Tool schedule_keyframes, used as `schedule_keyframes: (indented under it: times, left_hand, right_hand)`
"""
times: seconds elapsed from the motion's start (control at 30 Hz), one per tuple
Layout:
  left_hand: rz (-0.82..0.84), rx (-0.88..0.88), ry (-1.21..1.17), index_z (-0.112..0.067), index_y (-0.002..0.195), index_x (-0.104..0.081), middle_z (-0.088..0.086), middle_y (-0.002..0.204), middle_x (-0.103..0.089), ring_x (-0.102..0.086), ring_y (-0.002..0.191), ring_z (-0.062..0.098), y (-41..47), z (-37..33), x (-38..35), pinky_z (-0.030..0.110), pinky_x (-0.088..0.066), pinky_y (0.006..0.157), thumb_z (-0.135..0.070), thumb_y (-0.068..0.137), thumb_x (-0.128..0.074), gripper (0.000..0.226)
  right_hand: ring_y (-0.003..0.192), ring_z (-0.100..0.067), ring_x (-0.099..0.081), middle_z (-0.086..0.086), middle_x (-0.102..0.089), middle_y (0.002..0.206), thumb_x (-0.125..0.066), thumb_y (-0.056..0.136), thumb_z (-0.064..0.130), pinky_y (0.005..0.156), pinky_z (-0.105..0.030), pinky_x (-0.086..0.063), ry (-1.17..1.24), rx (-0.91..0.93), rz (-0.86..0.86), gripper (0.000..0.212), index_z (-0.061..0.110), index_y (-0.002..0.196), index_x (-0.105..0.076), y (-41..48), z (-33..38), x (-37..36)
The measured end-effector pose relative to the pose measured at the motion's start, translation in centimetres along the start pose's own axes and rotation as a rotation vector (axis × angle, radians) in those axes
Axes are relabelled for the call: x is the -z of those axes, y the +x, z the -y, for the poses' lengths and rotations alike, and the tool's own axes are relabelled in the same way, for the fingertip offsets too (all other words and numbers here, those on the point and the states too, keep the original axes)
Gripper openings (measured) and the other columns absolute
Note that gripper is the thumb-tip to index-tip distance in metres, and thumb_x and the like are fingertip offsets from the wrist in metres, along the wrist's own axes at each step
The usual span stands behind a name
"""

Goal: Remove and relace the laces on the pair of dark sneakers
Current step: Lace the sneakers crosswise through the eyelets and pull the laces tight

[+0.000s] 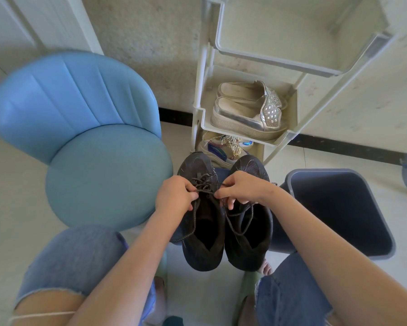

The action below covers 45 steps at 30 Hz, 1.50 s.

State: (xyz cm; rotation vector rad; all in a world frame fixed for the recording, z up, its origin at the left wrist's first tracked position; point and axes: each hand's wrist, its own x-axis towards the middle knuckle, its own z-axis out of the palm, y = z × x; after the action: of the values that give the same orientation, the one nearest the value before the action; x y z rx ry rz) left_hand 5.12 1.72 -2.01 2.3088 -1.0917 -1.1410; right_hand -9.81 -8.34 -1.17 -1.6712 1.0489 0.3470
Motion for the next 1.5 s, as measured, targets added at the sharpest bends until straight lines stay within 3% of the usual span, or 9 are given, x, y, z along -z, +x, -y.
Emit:
schedule_keyframes:
  times: [0.07,0.17,0.37,0.5,0.77,1.03,1.2,1.33,1.5]
  left_hand:
    - [0.003,-0.008,0.023,-0.022,0.089,-0.065,-0.007,0.051,-0.054,-0.050,0.038,0.001,-0.3,0.0,0.2,0.017,-0.035,0.046,-0.019,0.088,-0.066,0.003]
    - [0.012,0.006,0.014,-0.022,0.083,-0.063,-0.007,0.051,-0.055,-0.054,0.044,0.004,-0.5,-0.1,0.3,0.019,-0.037,0.049,-0.018,0.086,-0.068,0.008]
    - [0.032,0.030,-0.016,-0.029,0.068,-0.057,-0.006,0.053,-0.057,-0.057,0.047,0.005,-0.7,0.0,0.4,0.022,-0.037,0.048,-0.016,0.082,-0.072,0.024]
    - [0.049,0.048,-0.028,-0.030,0.067,-0.060,-0.005,0.063,-0.062,-0.060,0.053,0.008,-0.7,0.1,0.5,0.022,-0.042,0.053,-0.016,0.081,-0.073,0.024]
    - [0.037,0.044,-0.038,-0.030,0.070,-0.062,-0.007,0.064,-0.062,-0.059,0.051,0.006,-0.8,0.3,0.5,0.022,-0.043,0.054,-0.017,0.080,-0.075,0.022]
    - [0.100,0.139,-0.140,-0.024,0.066,-0.062,-0.001,0.060,-0.061,-0.056,0.051,0.008,-0.5,0.4,0.8,0.024,-0.041,0.052,-0.013,0.077,-0.077,0.022]
    - [0.018,0.112,-0.110,-0.026,0.065,-0.059,-0.004,0.066,-0.059,-0.060,0.062,0.015,-0.7,0.4,0.4,0.029,-0.049,0.063,-0.014,0.078,-0.076,0.025]
    - [-0.073,0.045,0.008,-0.028,0.064,-0.057,-0.006,0.071,-0.059,-0.064,0.078,0.023,-1.2,0.1,0.4,0.037,-0.054,0.077,-0.017,0.079,-0.075,0.026]
    - [0.004,0.087,-0.061,-0.028,0.063,-0.061,-0.008,0.065,-0.059,-0.061,0.063,0.015,-1.0,0.1,0.5,0.032,-0.053,0.068,-0.013,0.076,-0.078,0.026]
  right_hand:
    - [0.046,-0.005,-0.052,0.004,-0.067,0.064,-0.063,0.091,0.023,0.044,-0.015,-0.033,0.038,0.064,-0.083,0.020,0.006,0.080,-0.066,0.5,-0.2,0.1]
    - [0.067,-0.008,-0.060,0.009,-0.069,0.079,-0.065,0.087,0.007,0.067,-0.017,-0.046,0.067,0.190,-0.262,0.009,0.009,0.094,-0.070,1.7,-0.3,-0.1]
    - [0.087,-0.002,-0.057,0.013,-0.057,0.093,-0.062,0.088,0.005,0.093,-0.018,-0.042,-0.186,0.292,-0.200,0.019,0.013,0.100,-0.074,2.7,0.7,-1.9]
    - [0.095,-0.008,-0.051,0.004,-0.048,0.110,-0.062,0.089,0.011,0.090,-0.019,-0.036,-0.314,0.295,-0.149,0.019,0.019,0.103,-0.074,3.0,0.5,-1.7]
    - [0.101,-0.016,-0.056,-0.004,-0.055,0.108,-0.058,0.089,0.002,0.099,-0.027,-0.043,-0.297,0.359,-0.191,0.029,0.017,0.109,-0.071,2.8,0.8,-1.8]
    - [0.085,-0.004,-0.051,0.002,-0.051,0.102,-0.070,0.084,0.010,0.077,-0.008,-0.036,-0.306,0.357,-0.199,0.015,0.014,0.098,-0.070,3.6,0.8,-2.0]
    - [0.087,-0.004,-0.057,0.006,-0.063,0.095,-0.068,0.086,0.009,0.080,-0.012,-0.043,-0.183,0.349,-0.290,0.011,0.013,0.096,-0.070,3.6,1.0,-1.4]
    - [0.091,-0.006,-0.060,0.010,-0.063,0.091,-0.066,0.086,0.006,0.090,-0.018,-0.045,-0.231,0.311,-0.216,0.017,0.013,0.101,-0.073,3.2,0.8,-1.4]
    - [0.090,-0.004,-0.051,0.023,-0.047,0.082,-0.066,0.087,0.013,0.092,-0.023,-0.043,-0.331,0.321,-0.196,0.020,0.016,0.106,-0.073,3.0,1.4,-1.6]
